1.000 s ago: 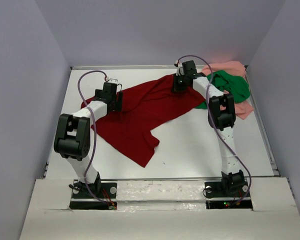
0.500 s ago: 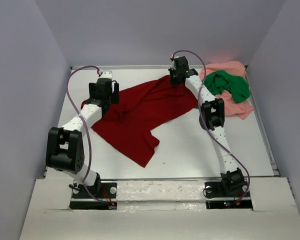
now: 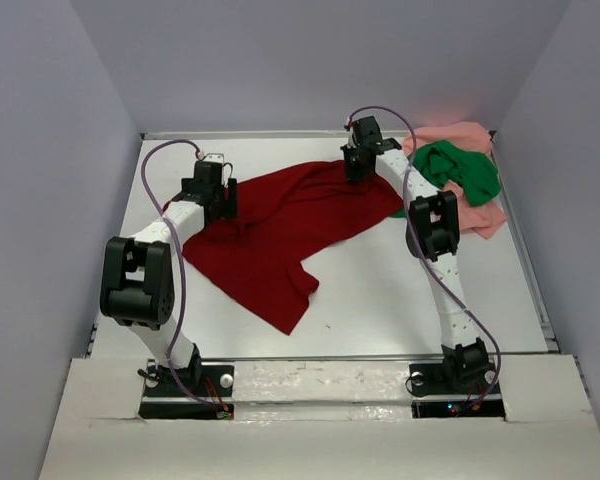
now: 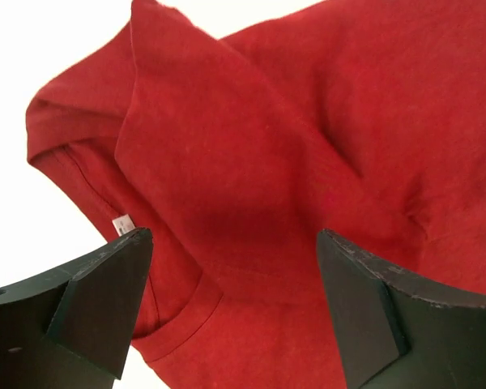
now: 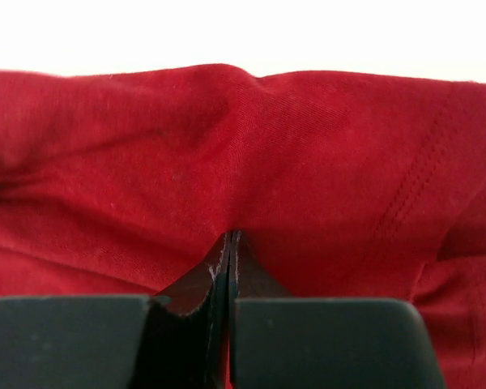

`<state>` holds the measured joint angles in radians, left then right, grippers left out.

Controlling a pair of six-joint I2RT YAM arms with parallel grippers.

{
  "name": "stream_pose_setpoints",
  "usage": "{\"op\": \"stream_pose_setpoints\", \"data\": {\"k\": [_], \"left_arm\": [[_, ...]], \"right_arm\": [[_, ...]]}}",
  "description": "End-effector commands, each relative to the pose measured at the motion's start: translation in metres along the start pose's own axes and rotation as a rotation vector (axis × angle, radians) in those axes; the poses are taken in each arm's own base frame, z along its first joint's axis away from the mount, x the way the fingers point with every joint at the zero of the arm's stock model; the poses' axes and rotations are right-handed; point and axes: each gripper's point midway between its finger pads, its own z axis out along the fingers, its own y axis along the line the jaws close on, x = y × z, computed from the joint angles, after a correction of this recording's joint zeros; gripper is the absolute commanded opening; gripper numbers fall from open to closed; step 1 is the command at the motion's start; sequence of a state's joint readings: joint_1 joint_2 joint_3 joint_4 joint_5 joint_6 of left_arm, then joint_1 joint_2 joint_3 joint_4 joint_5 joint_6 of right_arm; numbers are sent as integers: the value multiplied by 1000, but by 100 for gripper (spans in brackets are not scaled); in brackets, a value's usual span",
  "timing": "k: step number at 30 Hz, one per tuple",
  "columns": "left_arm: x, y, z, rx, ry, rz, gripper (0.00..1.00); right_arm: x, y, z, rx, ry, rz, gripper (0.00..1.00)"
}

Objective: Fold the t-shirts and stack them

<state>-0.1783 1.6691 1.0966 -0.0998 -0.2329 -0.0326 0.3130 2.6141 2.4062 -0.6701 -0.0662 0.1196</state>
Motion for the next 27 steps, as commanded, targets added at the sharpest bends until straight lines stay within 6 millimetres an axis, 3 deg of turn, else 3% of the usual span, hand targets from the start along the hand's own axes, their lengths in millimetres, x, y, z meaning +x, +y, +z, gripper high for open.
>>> {"op": "stream_pose_setpoints", "data": {"k": [1,5,7,9,11,12,14,17,20,23,26,27], "left_arm": [[-15,-3,-6,47,-22,-13,93],[-17,-16,-15,147,-17,9,93],[-20,-20,-23,180,-34,4,93],[-27,-34,-40,290,-83,48,93],[-34,-37,-51,322,-113,49,94],[-35,-51,-65,427,-125,86,94],[-40,-60,-78,489,-143,83,93],[-49,-63,-99,525,-190,101,91],[-64,-65,-124,557,-268,129,75],[-64,-76,-144,647,-258,135,17],[-43,-87,-139,710,-146,133,0],[-26,-92,-129,735,-44,134,0]], "right_arm": [[13,-10,-24,-1,83,5,0],[20,-34,1,53,106,24,0],[6,-46,5,89,55,15,0],[-10,-46,10,88,-15,-3,0],[-16,-46,11,88,-41,-3,0],[-20,-45,10,84,-55,3,0],[-26,-43,8,79,-70,12,0],[-30,-39,4,62,-81,23,0],[-27,-37,4,48,-73,27,0],[-26,-36,3,44,-71,26,0],[-28,-36,0,47,-73,27,0],[-31,-35,-3,43,-82,26,0]]}}
